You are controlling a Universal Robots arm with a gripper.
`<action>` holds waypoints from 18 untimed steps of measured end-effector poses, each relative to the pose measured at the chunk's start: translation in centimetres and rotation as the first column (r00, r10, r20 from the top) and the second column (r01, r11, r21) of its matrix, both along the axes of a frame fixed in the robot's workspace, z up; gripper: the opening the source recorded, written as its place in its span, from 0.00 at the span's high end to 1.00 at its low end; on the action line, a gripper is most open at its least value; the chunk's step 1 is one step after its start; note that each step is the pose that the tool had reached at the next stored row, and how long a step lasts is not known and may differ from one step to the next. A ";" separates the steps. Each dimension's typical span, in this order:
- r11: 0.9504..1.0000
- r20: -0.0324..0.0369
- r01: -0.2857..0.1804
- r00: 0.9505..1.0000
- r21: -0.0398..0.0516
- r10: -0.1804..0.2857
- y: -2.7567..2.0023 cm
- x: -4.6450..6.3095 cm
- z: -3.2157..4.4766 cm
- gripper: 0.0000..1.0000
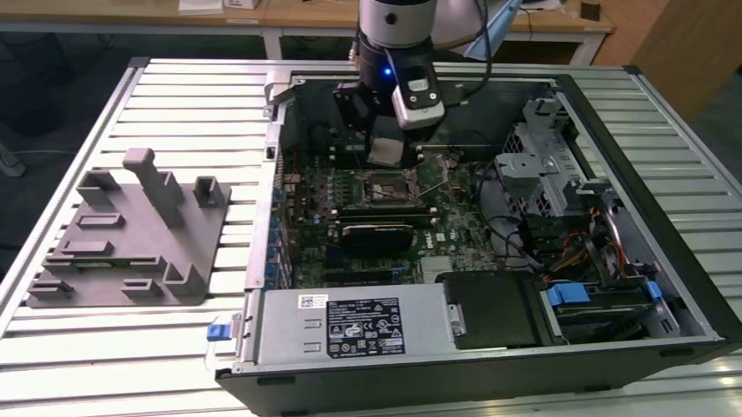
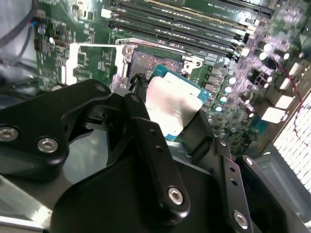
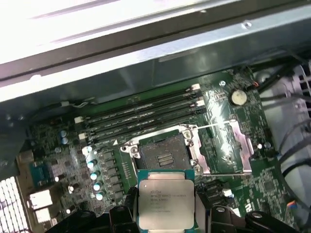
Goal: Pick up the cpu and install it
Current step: 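Place the cpu into insertion slot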
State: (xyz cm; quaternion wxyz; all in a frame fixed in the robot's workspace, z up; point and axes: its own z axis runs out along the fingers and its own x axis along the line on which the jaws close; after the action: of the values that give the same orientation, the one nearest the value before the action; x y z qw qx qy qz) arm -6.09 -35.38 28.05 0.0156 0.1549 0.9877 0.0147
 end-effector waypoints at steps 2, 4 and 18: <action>0.999 0.000 0.036 0.999 0.000 -0.036 0.00 0.0 -0.02 0.45; 0.997 0.000 0.072 0.997 0.000 -0.072 0.00 0.0 -0.03 0.45; 0.948 0.000 0.319 0.948 0.000 -0.319 0.00 0.0 -0.20 0.45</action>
State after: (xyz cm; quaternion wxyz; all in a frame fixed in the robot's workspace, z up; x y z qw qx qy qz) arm -6.09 -35.38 27.85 0.0177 0.3125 0.9497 0.0119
